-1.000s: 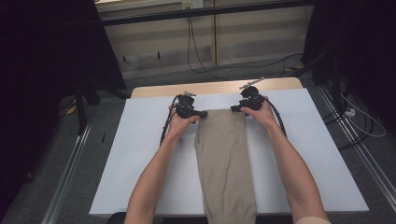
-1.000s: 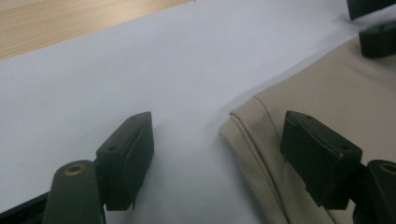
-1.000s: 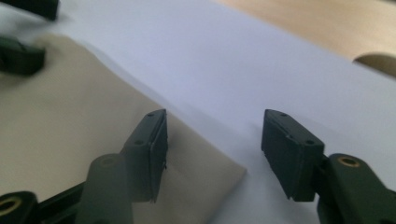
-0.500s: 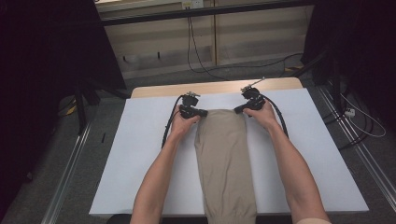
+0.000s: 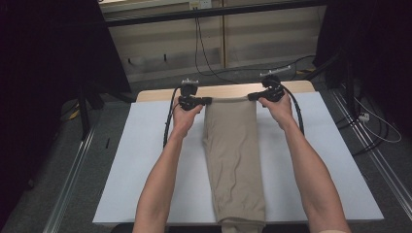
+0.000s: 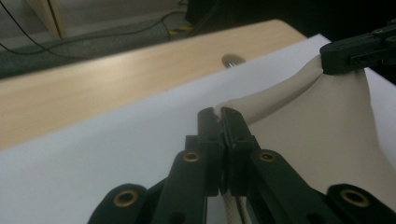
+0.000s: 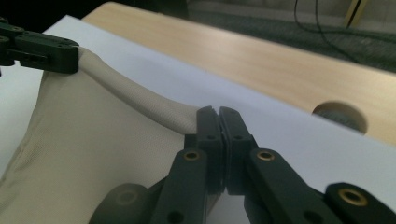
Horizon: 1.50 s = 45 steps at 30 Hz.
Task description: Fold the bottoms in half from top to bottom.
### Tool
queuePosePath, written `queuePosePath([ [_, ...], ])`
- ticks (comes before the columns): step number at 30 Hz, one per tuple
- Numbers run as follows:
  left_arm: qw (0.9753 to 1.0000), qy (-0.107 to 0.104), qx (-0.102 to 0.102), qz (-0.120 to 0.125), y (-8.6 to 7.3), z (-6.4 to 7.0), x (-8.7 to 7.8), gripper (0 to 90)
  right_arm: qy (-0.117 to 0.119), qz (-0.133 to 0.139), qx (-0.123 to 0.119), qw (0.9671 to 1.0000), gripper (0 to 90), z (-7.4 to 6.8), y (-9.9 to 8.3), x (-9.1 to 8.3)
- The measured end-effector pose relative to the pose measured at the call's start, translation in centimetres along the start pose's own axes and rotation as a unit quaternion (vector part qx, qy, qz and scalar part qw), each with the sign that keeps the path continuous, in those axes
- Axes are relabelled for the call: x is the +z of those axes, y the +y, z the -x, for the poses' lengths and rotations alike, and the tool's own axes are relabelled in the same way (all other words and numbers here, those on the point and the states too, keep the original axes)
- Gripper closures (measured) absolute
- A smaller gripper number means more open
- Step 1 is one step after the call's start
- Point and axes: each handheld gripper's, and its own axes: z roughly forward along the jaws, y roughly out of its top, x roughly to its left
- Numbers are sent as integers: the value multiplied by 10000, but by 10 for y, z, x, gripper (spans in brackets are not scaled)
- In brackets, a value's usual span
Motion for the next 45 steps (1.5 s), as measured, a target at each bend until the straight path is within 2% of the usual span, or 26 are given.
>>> queuePosePath([
  [6, 9986, 80, 289, 435, 38, 8, -28, 880, -51, 498, -13, 9987, 884, -6, 34, -20],
  [8, 9979, 65, 260, 584, 49, 6, -35, 879, -71, 596, -141, 9981, 884, -8, 46, -26],
  [9, 9976, 79, 318, 617, 53, 5, -37, 879, -81, 645, -175, 9977, 884, -9, 52, -30],
  [10, 9973, 71, 378, 631, 55, 5, -39, 879, -93, 692, -218, 9973, 884, -11, 59, -34],
  [12, 9972, 19, 330, 668, 54, 4, -43, 879, -76, 751, -340, 9966, 884, -15, 65, -39],
  [15, 9963, -132, 367, 765, 44, 9, -49, 878, -25, 707, -427, 9966, 884, -20, 59, -41],
  [17, 9950, -144, 642, 746, 35, 17, -55, 878, 68, 757, -456, 9961, 885, -25, 51, -45],
  [19, 9940, -175, 736, 795, 25, 22, -65, 878, 136, 747, -528, 9957, 884, -32, 42, -52],
  [22, 9918, -393, 762, 951, 10, 33, -84, 878, 346, 848, -630, 9938, 884, -45, 27, -70],
  [24, 9906, -480, 888, 921, 0, 44, -94, 878, 466, 847, -741, 9926, 884, -54, 16, -83],
  [25, 9894, -616, 963, 893, -6, 49, -99, 878, 499, 844, -804, 9919, 884, -59, 10, -89],
  [27, 9894, -628, 1031, 812, -17, 58, -108, 878, 648, 855, -880, 9903, 884, -65, -6, -100],
  [29, 9866, -951, 1000, 866, -30, 67, -119, 878, 717, 772, -894, 9904, 884, -69, -24, -109],
  [30, 9856, -970, 1095, 853, -36, 73, -124, 878, 798, 775, -833, 9903, 884, -70, -32, -113],
  [31, 9842, -1070, 1152, 818, -43, 78, -128, 878, 839, 769, -906, 9894, 884, -74, -41, -118],
  [33, 9821, -1081, 1401, 645, -58, 90, -132, 878, 917, 750, -937, 9885, 884, -81, -57, -125],
  [34, 9816, -1168, 1395, 577, -66, 95, -133, 878, 907, 711, -1016, 9881, 884, -84, -65, -127],
  [36, 9806, -1201, 1493, 411, -82, 106, -134, 878, 914, 582, -1099, 9880, 884, -90, -82, -128],
  [40, 9780, -1238, 1676, 73, -110, 125, -144, 878, 1055, 472, -1021, 9880, 884, -98, -114, -135],
  [42, 9775, -1291, 1668, -66, -124, 133, -149, 878, 1108, 420, -939, 9885, 884, -102, -129, -138],
  [44, 9767, -1339, 1668, -186, -139, 139, -150, 877, 1094, 341, -975, 9886, 882, -111, -145, -140],
  [45, 9770, -1321, 1646, -289, -147, 141, -150, 877, 1070, 259, -1008, 9888, 882, -116, -151, -141],
])
